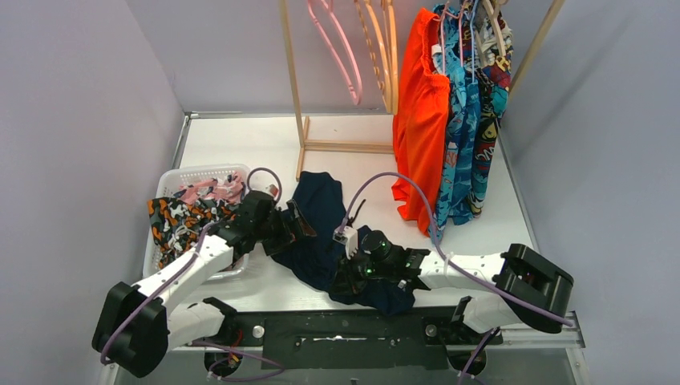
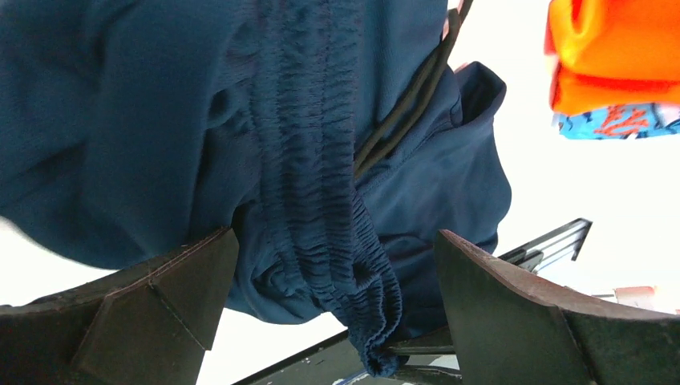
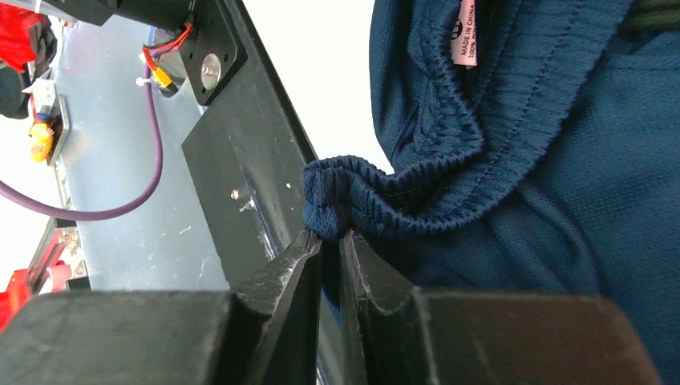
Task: Remove the shorts from the hanger
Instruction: Pick up the shorts at the center of the board.
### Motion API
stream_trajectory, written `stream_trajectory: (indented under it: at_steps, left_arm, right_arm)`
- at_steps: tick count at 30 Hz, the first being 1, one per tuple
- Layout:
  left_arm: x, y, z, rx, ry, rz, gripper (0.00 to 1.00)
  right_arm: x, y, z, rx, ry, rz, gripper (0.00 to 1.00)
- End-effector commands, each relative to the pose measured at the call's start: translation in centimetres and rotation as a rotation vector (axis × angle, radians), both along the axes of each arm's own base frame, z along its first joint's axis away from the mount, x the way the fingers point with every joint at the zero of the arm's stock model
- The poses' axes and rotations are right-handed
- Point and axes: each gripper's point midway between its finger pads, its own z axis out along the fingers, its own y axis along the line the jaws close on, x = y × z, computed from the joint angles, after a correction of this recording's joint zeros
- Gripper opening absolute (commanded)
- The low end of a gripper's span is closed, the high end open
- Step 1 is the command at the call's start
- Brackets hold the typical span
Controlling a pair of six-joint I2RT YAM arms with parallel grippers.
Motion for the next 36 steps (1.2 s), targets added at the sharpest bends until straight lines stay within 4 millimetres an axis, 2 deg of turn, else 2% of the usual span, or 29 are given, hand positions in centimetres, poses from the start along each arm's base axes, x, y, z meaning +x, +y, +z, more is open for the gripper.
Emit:
stream_trajectory:
  at_steps: [1,2,4,9,11,12,13,16,18,20,21,22,23,24,26,29,32,34,36]
  left_arm:
    - [0.4,-2.8,0.0,0.007,-0.042,-0.084,0.94]
    - [0.5,-3.7,0.4,0.024,-0.055,-0.108,0.94]
    - [0.0,-4.3,-1.1,0.114,-0.025,-0.134,0.94]
    - [-0.4,-3.0,-4.5,0.305,0.064,-0.099,0.94]
    - [-0.3,-3.3,-5.1,0.304,0.067,-0.103,0.94]
    - [-0.2,-3.6,-5.4,0.305,0.062,-0.113,0.92]
    - [-0.1,-3.9,-5.8,0.321,0.045,-0.131,0.86]
    - [-0.2,-3.6,-7.9,0.446,0.071,-0.167,0.78]
    - [-0.5,-3.2,-9.1,0.504,0.099,-0.189,0.74]
    - [-0.8,-3.1,-9.8,0.533,0.105,-0.221,0.58]
    - [-0.9,-3.2,-9.9,0.541,0.099,-0.240,0.46]
    - [-0.8,-3.0,-9.8,0.556,0.090,-0.253,0.35]
    - [-0.5,-2.7,-9.5,0.574,0.076,-0.253,0.29]
    - [0.0,-2.6,-8.7,0.589,0.054,-0.248,0.23]
    - [1.4,-2.3,-6.4,0.625,-0.017,-0.240,0.01]
    - [4.2,-1.6,-1.1,0.676,-0.173,-0.204,0.00]
    - [6.8,-1.0,6.7,0.703,-0.340,-0.208,0.00]
    - [7.8,-1.4,12.4,0.688,-0.463,-0.234,0.00]
    - [7.6,-2.5,16.4,0.631,-0.581,-0.322,0.00]
  right_arm:
    - [-1.0,0.9,0.8,0.059,0.012,0.055,0.11]
    - [-1.0,0.8,0.6,0.049,0.011,0.051,0.12]
    - [-0.3,0.8,0.8,0.040,-0.015,0.027,0.15]
    - [1.7,0.2,2.1,0.061,-0.098,-0.058,0.25]
    - [1.7,-0.1,2.7,0.089,-0.119,-0.071,0.36]
    - [1.6,-0.3,2.9,0.097,-0.125,-0.070,0.44]
    - [1.4,-0.5,3.0,0.103,-0.130,-0.064,0.50]
    - [1.0,-1.1,4.0,0.100,-0.154,-0.038,0.57]
    - [1.4,-1.8,4.5,0.085,-0.202,-0.054,0.59]
    - [2.6,-3.1,4.7,0.041,-0.260,-0.129,0.61]
    - [3.3,-3.9,5.3,0.023,-0.294,-0.174,0.62]
    - [4.2,-4.9,5.5,-0.005,-0.327,-0.226,0.62]
    - [5.0,-5.7,6.0,-0.023,-0.358,-0.280,0.63]
    - [6.2,-6.9,6.5,-0.045,-0.401,-0.364,0.63]
    - [7.7,-8.9,7.9,-0.045,-0.458,-0.495,0.64]
    - [9.5,-11.9,9.7,-0.025,-0.519,-0.689,0.65]
    - [10.3,-14.1,11.0,-0.001,-0.552,-0.812,0.66]
    - [10.6,-15.0,11.6,0.000,-0.563,-0.856,0.66]
    - [10.7,-15.5,12.0,-0.007,-0.570,-0.877,0.66]
